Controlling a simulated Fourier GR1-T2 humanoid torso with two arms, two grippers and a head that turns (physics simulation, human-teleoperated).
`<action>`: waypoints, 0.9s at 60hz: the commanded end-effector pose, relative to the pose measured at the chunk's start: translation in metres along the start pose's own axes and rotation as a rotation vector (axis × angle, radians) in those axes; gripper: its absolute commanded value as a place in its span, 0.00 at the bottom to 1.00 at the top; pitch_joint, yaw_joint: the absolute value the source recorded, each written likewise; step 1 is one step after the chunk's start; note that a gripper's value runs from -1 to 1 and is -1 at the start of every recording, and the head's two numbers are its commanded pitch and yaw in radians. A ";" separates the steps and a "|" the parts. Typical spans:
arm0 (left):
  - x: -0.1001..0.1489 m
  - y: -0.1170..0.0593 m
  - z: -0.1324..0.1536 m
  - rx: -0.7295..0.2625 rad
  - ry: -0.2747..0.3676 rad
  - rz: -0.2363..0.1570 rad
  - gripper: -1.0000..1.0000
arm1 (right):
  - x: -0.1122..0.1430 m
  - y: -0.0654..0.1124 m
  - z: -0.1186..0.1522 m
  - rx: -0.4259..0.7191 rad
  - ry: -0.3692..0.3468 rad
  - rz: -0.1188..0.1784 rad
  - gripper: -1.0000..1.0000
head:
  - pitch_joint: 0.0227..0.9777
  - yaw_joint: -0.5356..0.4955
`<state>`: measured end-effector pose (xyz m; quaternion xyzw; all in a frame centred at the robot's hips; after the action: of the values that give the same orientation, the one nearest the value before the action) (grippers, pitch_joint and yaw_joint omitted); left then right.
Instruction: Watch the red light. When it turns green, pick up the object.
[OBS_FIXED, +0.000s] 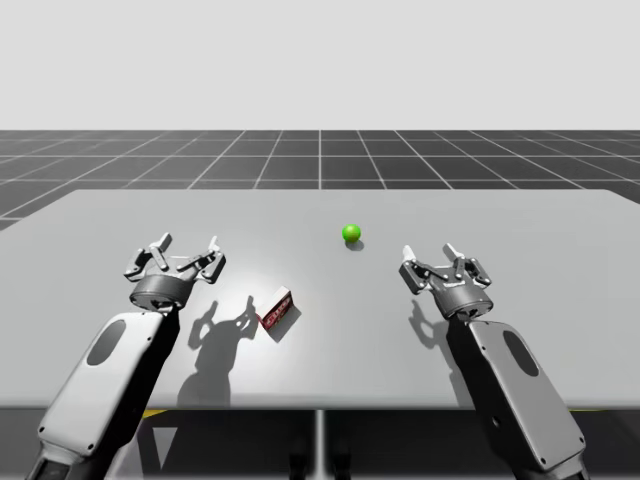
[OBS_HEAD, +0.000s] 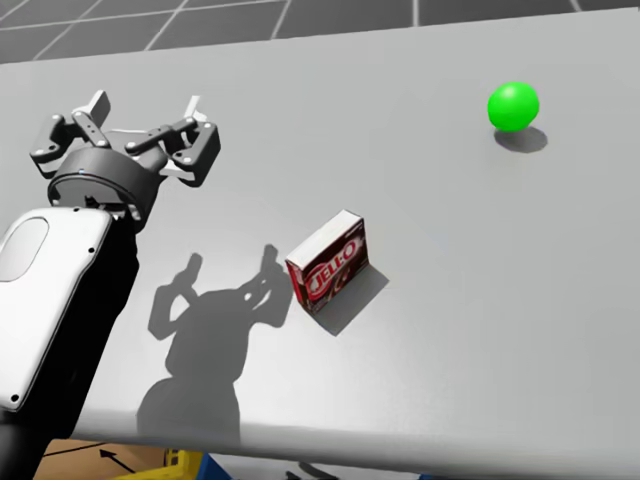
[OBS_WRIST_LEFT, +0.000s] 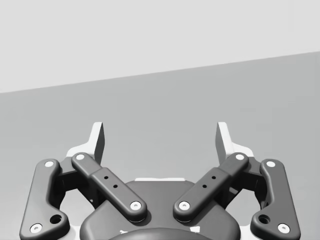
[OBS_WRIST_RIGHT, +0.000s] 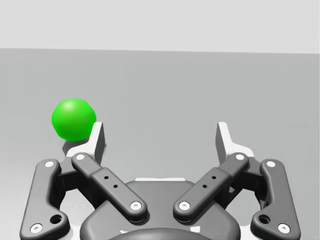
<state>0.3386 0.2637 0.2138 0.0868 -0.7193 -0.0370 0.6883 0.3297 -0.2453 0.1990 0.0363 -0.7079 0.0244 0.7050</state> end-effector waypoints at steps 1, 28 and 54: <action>0.004 -0.003 0.003 -0.016 -0.008 0.013 0.00 | -0.001 0.000 0.000 0.001 0.002 0.001 0.00 | 0.86 0.72; 0.024 0.010 0.072 -0.352 -0.044 0.144 0.00 | -0.013 0.006 -0.002 -0.006 0.017 0.036 0.00 | 0.83 0.72; -0.013 0.013 0.138 -0.667 0.038 0.106 0.00 | -0.016 0.006 -0.003 -0.011 0.002 0.046 0.00 | 0.82 0.73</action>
<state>0.2211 0.2770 0.2151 -0.1600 -0.6805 -0.2013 0.6862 0.3320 -0.2387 0.1836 0.0173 -0.7074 0.0353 0.7057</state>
